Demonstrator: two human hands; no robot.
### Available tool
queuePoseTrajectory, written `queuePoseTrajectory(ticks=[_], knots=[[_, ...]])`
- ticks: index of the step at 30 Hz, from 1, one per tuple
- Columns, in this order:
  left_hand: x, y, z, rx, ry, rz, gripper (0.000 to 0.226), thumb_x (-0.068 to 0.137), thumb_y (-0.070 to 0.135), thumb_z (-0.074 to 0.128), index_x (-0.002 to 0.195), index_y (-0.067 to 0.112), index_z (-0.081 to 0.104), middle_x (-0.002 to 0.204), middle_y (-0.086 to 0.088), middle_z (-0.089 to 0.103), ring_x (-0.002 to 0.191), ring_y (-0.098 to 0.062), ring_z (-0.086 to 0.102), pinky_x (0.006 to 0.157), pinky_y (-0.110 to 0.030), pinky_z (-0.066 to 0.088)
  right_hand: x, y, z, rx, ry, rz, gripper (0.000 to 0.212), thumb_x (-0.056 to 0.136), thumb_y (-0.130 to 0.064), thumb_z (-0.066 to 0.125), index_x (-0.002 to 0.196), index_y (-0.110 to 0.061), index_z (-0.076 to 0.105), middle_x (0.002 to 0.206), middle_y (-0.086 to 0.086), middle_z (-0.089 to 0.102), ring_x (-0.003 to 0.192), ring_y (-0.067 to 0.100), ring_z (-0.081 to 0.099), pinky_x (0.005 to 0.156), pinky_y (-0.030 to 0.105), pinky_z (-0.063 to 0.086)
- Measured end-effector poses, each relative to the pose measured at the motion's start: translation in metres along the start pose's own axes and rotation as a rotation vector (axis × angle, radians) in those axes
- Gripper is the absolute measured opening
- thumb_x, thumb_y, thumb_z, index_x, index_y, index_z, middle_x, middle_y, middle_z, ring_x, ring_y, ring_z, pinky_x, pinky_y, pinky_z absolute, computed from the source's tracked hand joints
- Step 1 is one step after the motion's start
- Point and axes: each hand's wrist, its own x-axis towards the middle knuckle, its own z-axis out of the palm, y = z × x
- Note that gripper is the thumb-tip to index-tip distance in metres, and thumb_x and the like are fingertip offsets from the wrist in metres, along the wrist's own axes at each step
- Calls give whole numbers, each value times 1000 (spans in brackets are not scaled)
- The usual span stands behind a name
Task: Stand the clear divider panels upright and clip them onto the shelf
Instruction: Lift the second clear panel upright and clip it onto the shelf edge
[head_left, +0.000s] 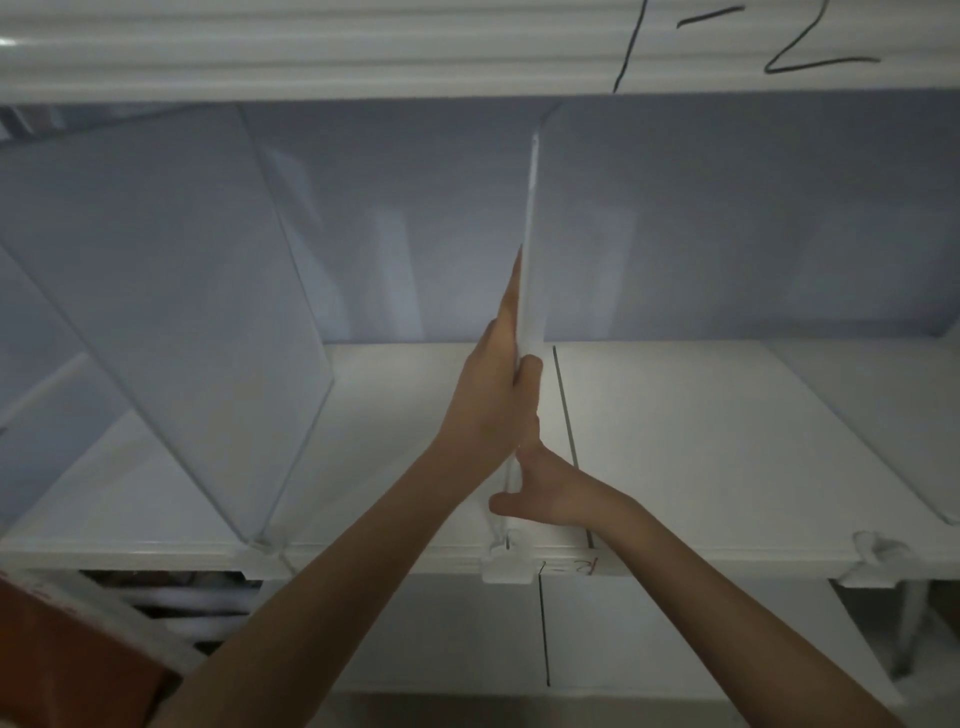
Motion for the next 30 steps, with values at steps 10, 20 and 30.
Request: queuePoseTrajectory(ticks=[10, 20, 30], knots=[[8, 9, -6, 14, 2, -6, 62, 95, -1, 36, 147, 20, 11, 104, -8, 51, 61, -14, 50, 64, -33, 56, -4, -15, -4, 11, -31, 7, 111, 88, -23, 62, 142, -15, -35, 159, 5, 8, 123, 23, 49, 88, 23, 43], [10, 10, -8, 9, -14, -56, 62, 95, 0, 37, 147, 21, 8, 105, -11, 51, 62, -13, 51, 69, -38, 57, -3, -12, -7, 1, -31, -9, 112, 87, -24, 62, 141, -21, -37, 154, 6, 22, 106, 22, 59, 85, 25, 50], [5, 16, -6, 19, -7, -15, 66, 96, 0, 38, 147, 24, 5, 107, 0, 46, 79, -42, 60, 73, -45, 58, -3, -8, -1, 20, -33, -42, 109, 89, -23, 59, 141, -17, -36, 155, 9, 22, 72, 5, 52, 54, 5, 39]])
